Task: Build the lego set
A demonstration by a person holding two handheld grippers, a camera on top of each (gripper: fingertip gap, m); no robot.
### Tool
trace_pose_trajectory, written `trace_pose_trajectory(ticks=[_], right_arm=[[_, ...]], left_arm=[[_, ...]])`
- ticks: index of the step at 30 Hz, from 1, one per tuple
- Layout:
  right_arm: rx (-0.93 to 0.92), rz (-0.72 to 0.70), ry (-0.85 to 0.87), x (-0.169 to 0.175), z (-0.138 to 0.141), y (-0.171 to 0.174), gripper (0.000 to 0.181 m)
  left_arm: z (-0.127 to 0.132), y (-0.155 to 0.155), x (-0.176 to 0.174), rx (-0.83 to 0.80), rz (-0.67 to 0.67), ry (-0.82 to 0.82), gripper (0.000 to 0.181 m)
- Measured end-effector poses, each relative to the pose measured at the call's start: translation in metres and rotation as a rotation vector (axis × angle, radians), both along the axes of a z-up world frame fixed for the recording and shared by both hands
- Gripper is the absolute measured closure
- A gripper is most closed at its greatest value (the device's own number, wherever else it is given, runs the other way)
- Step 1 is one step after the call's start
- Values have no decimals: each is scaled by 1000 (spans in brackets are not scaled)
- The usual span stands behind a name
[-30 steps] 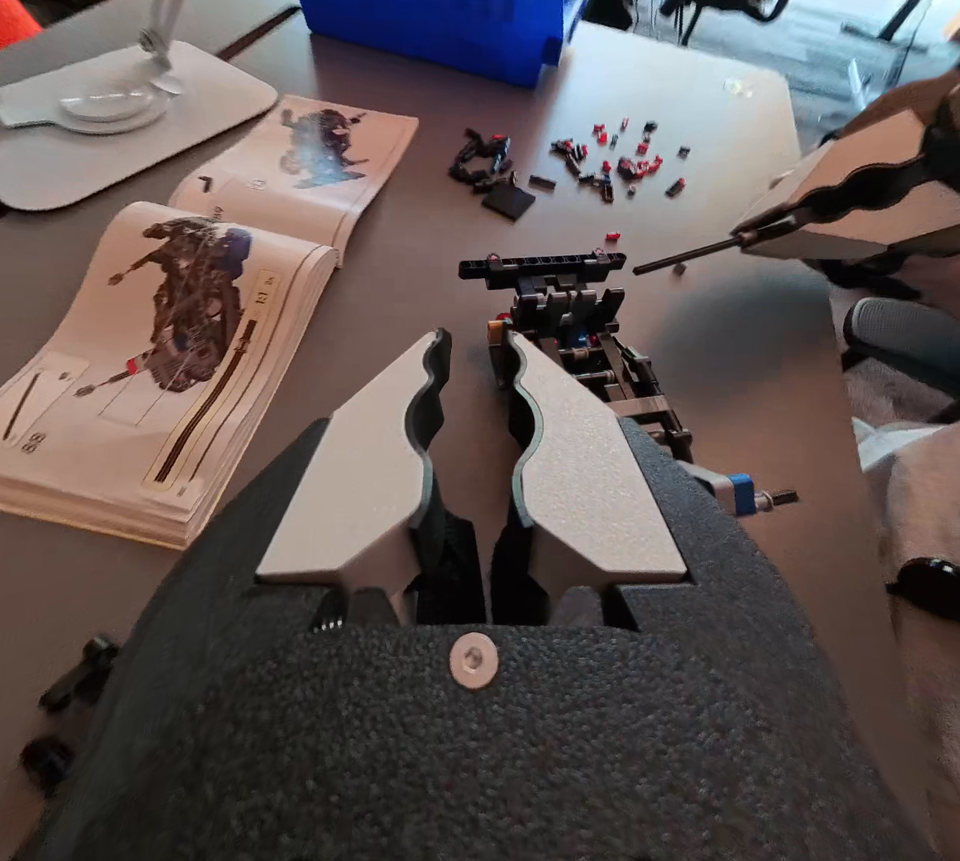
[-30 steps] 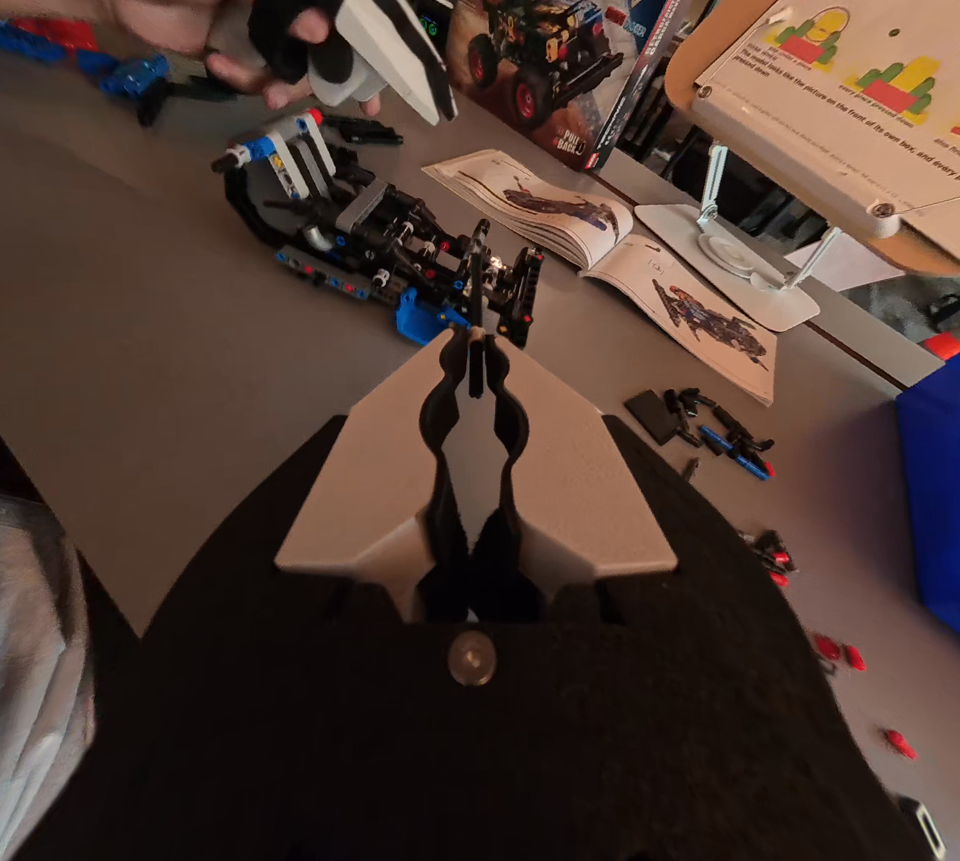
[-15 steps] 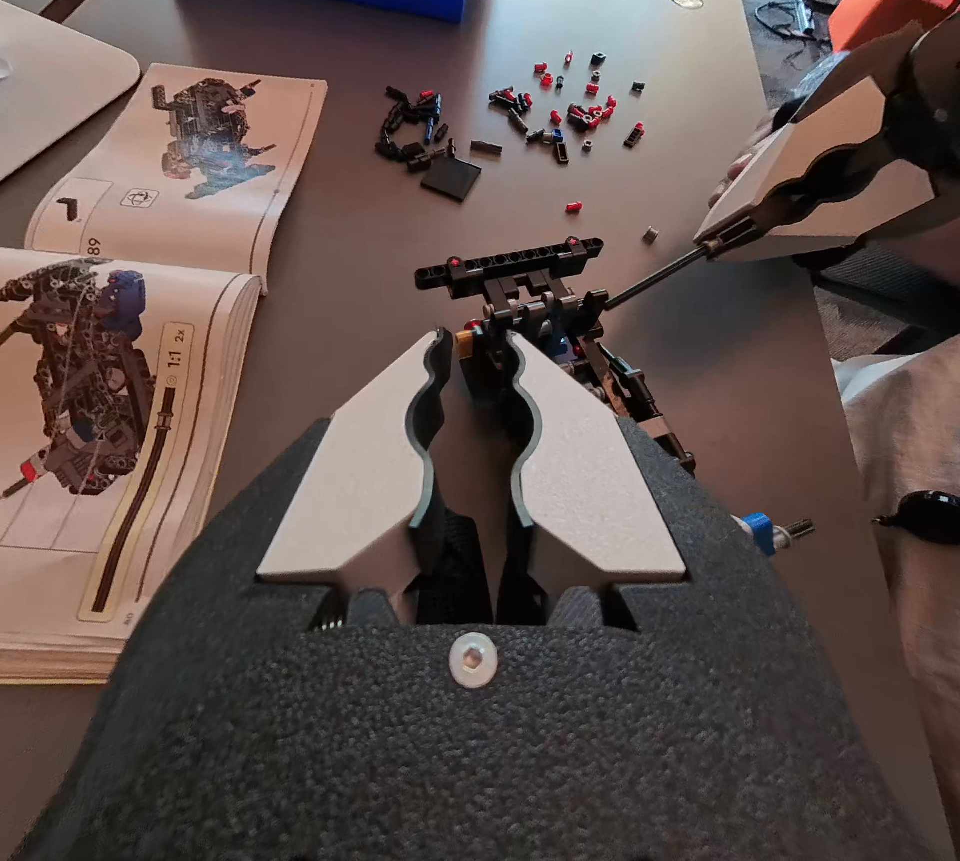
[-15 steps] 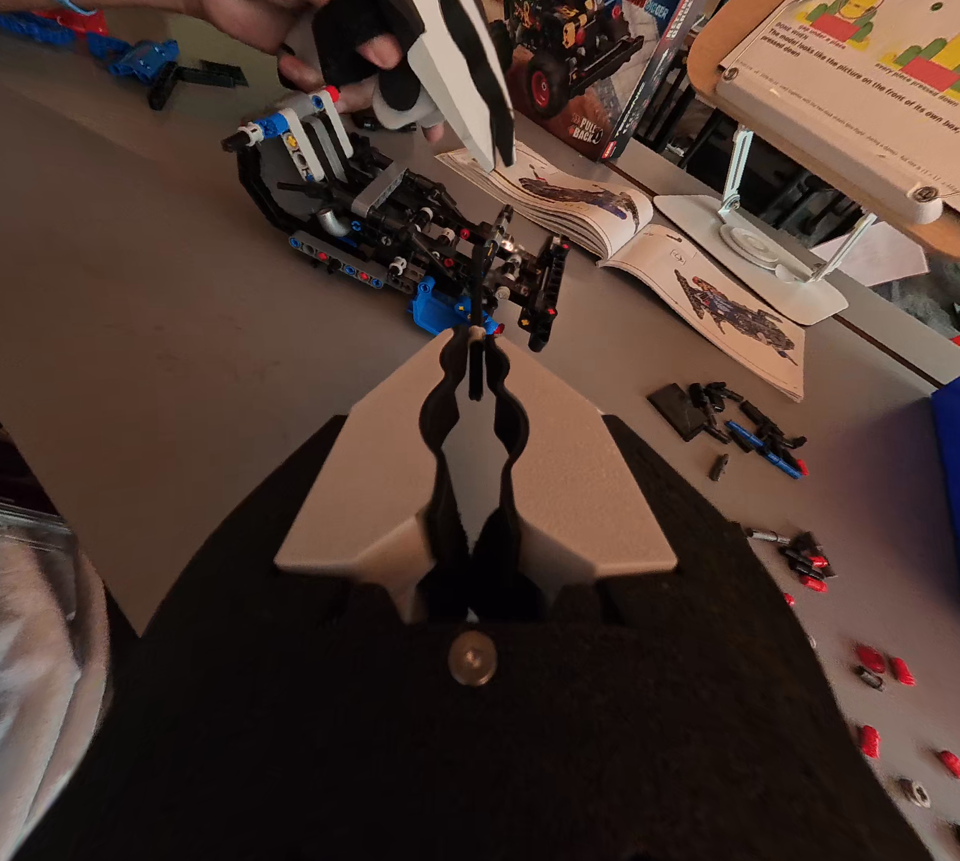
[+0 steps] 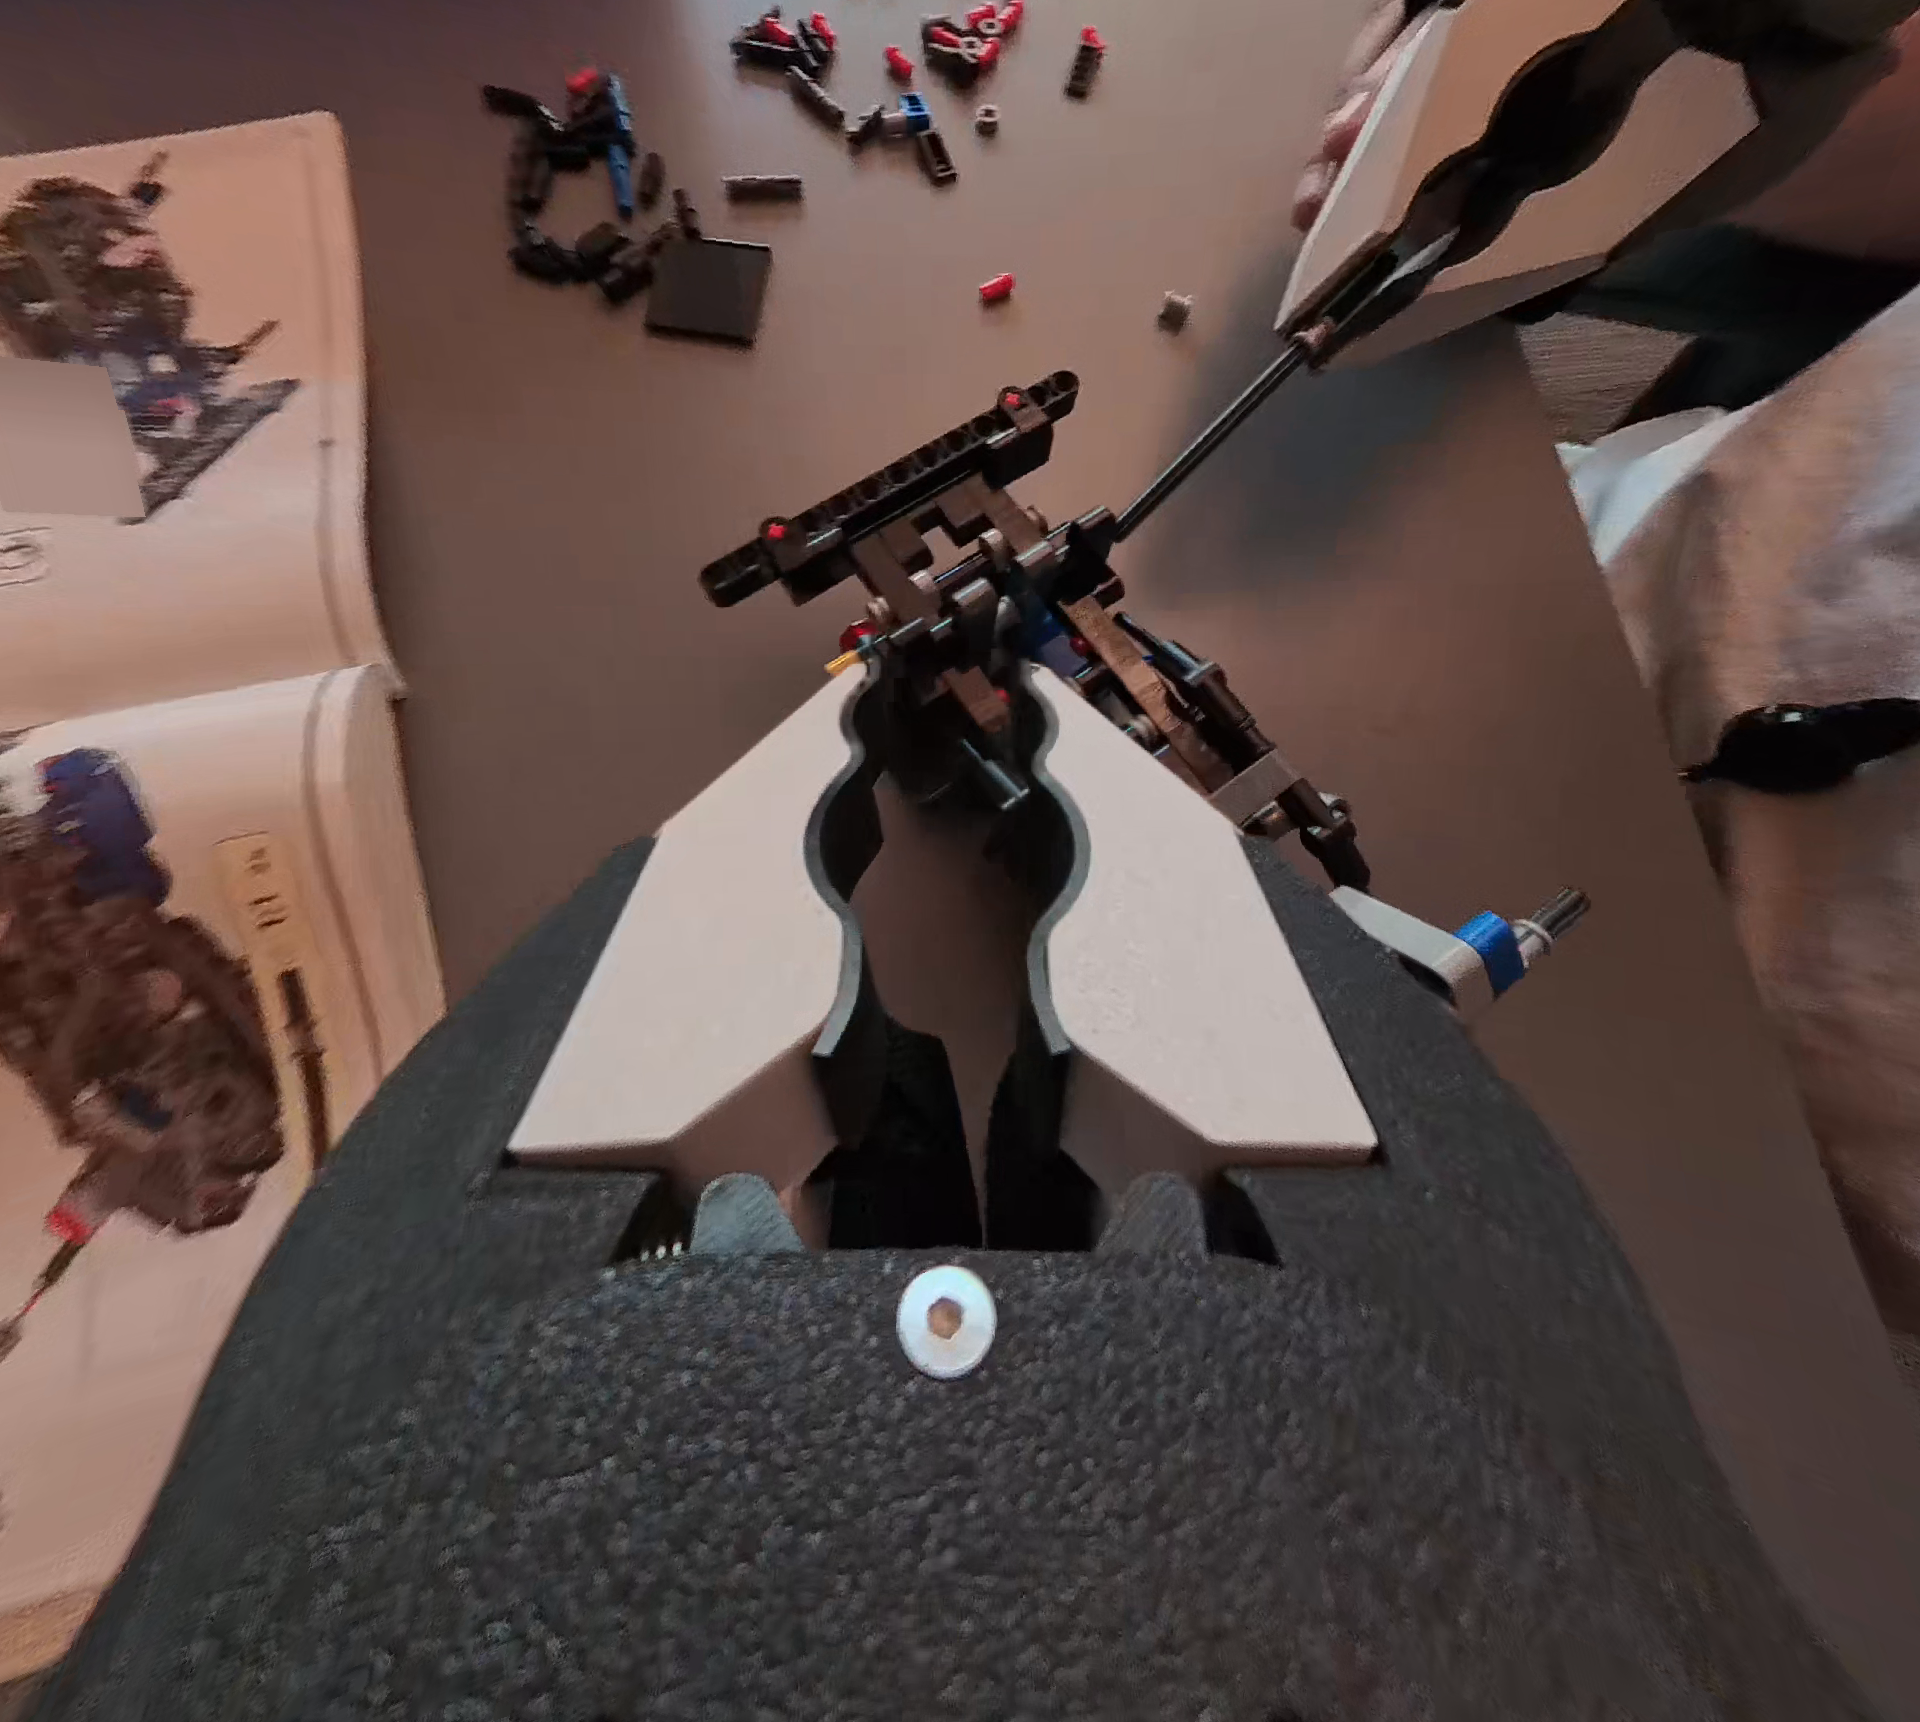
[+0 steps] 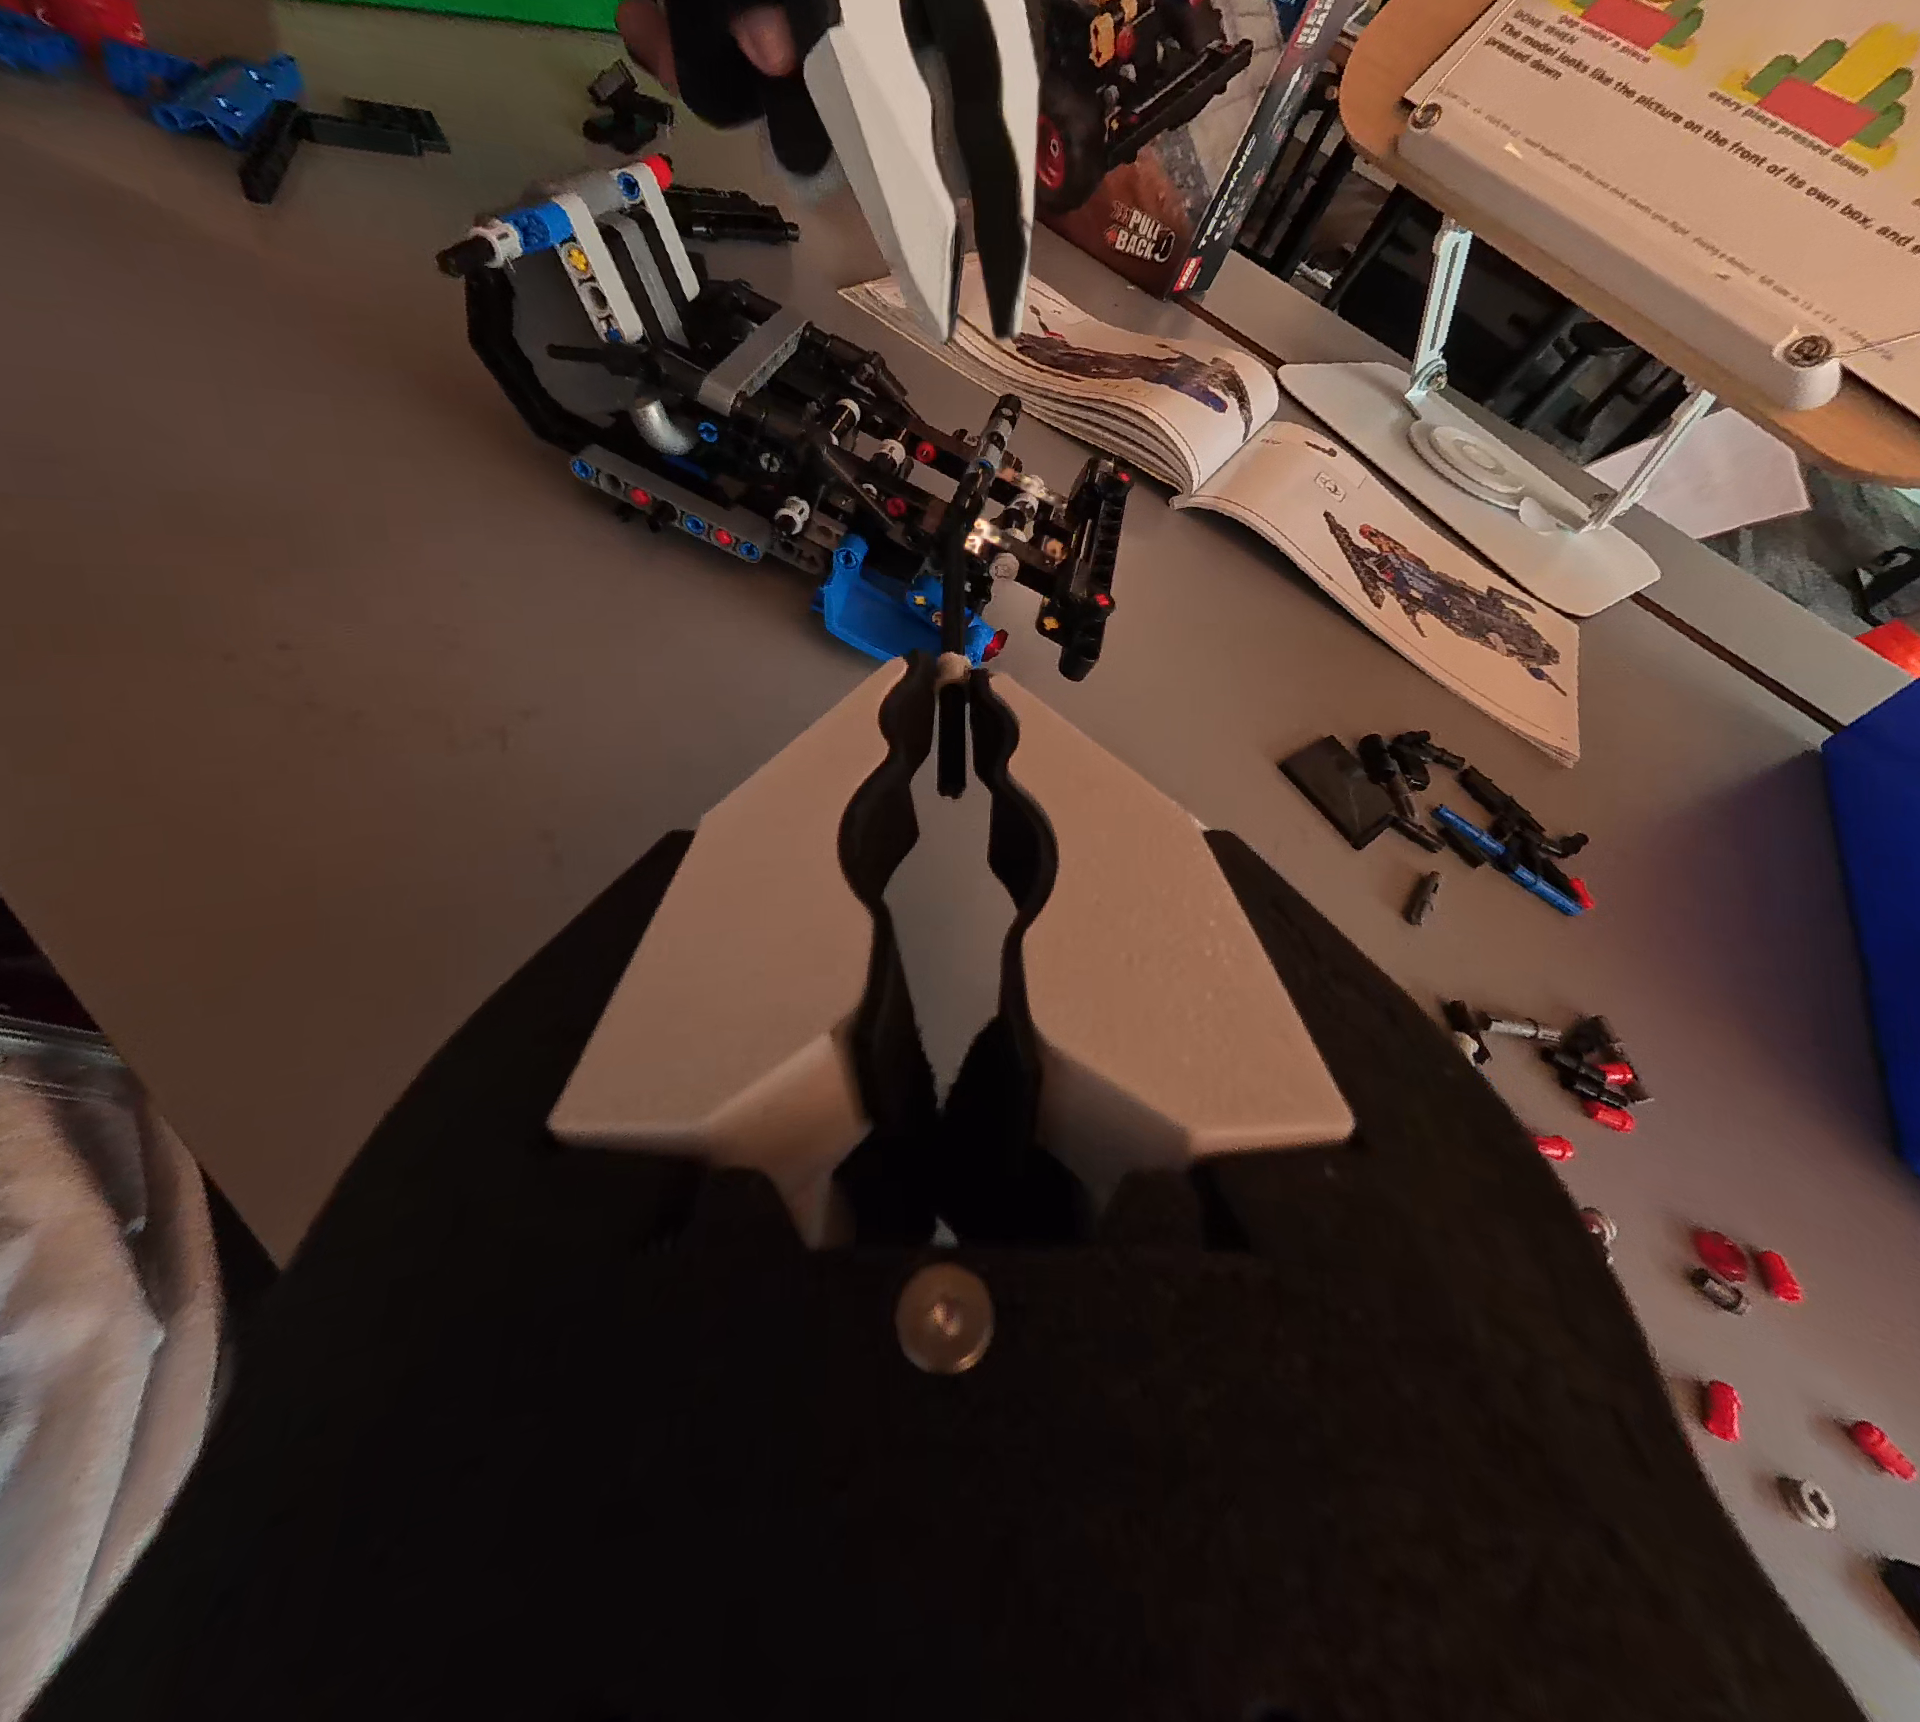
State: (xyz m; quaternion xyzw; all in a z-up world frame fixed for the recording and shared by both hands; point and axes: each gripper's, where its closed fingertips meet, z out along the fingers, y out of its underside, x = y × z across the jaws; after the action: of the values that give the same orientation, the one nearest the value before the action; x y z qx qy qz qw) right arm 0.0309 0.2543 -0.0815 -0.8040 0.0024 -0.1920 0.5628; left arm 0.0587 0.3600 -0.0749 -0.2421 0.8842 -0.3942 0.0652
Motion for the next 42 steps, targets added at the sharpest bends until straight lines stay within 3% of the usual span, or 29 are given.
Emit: trace_pose_trajectory(ticks=[1, 12, 24, 30, 42], right_arm=[[2, -1, 2, 0, 0, 0, 176], [-2, -27, -14, 3, 1, 2, 175], [-96, -133, -231, 1, 2, 9, 175], [-5, -83, -21, -2, 2, 9, 176], [-25, -45, 54, 8, -2, 16, 176]], left_arm=[[-3, -3, 1, -22, -9, 25, 160], [-19, -7, 10, -89, 13, 46, 168], [-22, -5, 12, -25, 13, -10, 169], [-22, -8, 11, 2, 3, -30, 169], [-22, -7, 11, 23, 5, -46, 170]])
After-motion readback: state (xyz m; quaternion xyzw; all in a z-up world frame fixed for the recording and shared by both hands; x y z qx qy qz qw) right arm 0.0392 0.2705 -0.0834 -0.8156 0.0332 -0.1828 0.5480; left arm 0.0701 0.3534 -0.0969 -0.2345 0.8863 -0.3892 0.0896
